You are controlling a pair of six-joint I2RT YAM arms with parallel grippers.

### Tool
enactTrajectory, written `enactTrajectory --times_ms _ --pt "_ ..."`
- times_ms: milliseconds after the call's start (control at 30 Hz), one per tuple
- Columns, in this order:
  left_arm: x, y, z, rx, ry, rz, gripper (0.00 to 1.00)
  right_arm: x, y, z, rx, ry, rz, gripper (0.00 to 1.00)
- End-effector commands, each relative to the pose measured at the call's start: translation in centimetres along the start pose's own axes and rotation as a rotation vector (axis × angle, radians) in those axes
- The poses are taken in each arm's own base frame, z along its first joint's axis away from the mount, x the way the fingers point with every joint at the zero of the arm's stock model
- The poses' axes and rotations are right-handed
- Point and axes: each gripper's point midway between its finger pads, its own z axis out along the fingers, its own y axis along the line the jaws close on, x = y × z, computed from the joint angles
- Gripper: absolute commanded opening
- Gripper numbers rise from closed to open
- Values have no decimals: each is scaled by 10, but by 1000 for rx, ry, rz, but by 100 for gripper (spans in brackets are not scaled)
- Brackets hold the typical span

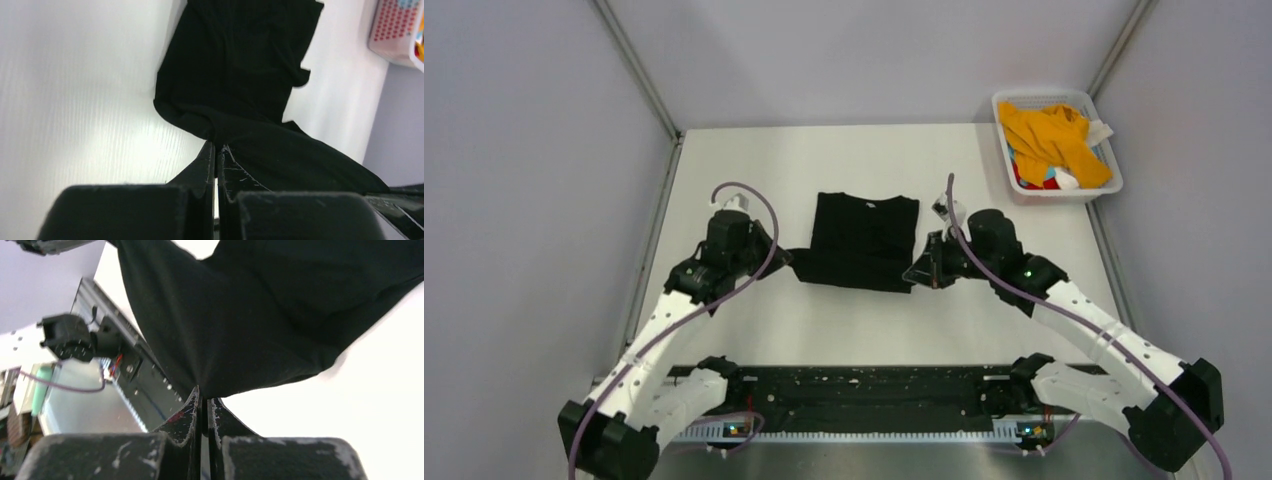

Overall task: Fold and stack the t-shirts
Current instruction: Fold the long partially folded tshirt into a neat square

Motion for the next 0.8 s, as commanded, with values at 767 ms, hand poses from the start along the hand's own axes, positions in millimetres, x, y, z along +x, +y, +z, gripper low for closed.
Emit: enactTrajectory --times_ms 767 --pt "-169 -62 137 -175 -130 163 0 -143 -136 40 262 -238 84 0"
